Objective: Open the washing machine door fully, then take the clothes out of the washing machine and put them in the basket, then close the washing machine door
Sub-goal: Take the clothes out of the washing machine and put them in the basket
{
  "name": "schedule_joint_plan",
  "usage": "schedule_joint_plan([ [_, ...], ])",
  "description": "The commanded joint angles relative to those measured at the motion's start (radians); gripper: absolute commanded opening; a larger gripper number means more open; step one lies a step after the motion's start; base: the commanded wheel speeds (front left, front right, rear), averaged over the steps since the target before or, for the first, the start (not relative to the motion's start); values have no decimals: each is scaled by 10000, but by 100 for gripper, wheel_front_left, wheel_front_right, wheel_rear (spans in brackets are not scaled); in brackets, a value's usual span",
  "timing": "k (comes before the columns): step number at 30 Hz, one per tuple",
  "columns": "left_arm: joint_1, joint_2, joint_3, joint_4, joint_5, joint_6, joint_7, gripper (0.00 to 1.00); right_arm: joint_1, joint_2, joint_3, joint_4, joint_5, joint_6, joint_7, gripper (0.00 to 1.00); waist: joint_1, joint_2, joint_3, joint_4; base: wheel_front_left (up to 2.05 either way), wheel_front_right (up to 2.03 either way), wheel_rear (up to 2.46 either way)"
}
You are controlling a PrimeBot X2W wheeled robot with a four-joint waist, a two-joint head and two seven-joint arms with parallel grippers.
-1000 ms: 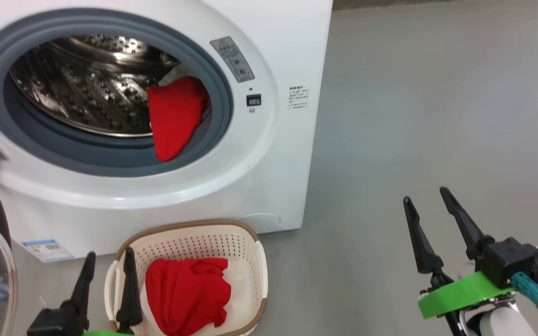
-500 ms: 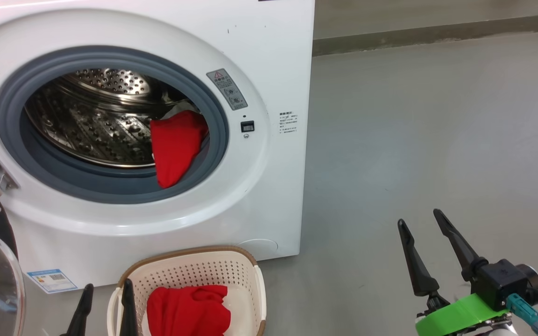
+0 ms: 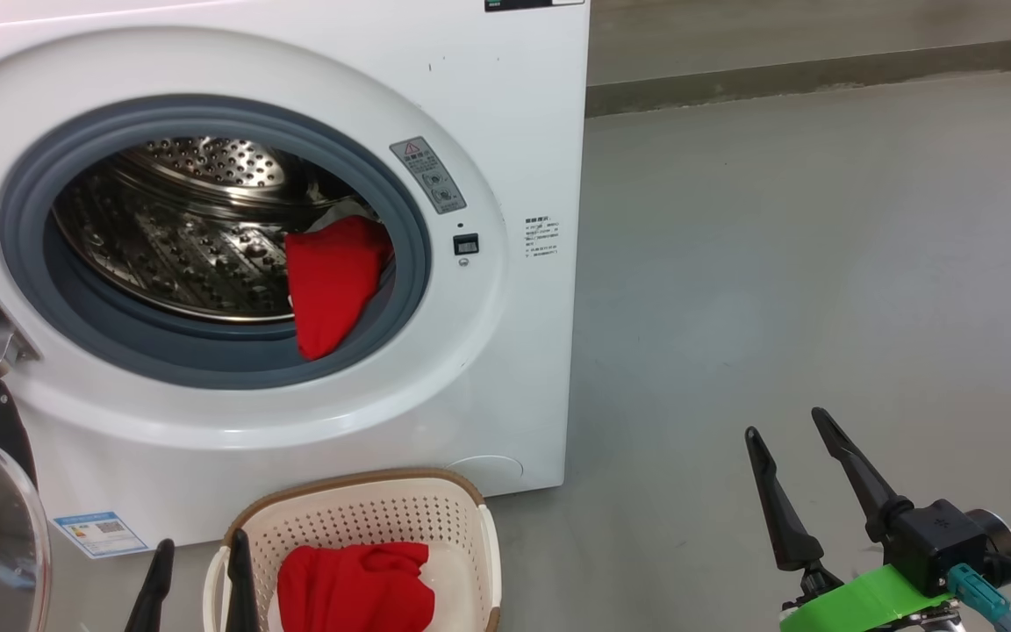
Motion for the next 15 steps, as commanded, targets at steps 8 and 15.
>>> schedule_joint_plan([
  [8, -95, 88, 253, -218, -35, 148, -19, 100, -155, -31, 237, -214, 42, 60, -63, 100, 0, -1, 17, 42, 0, 0, 0],
  [15, -210, 82, 239, -178, -58, 265, -57, 100, -145, -31, 265, -243, 27, 60, -63, 100, 0, -1, 145, 94, 0, 0, 0],
])
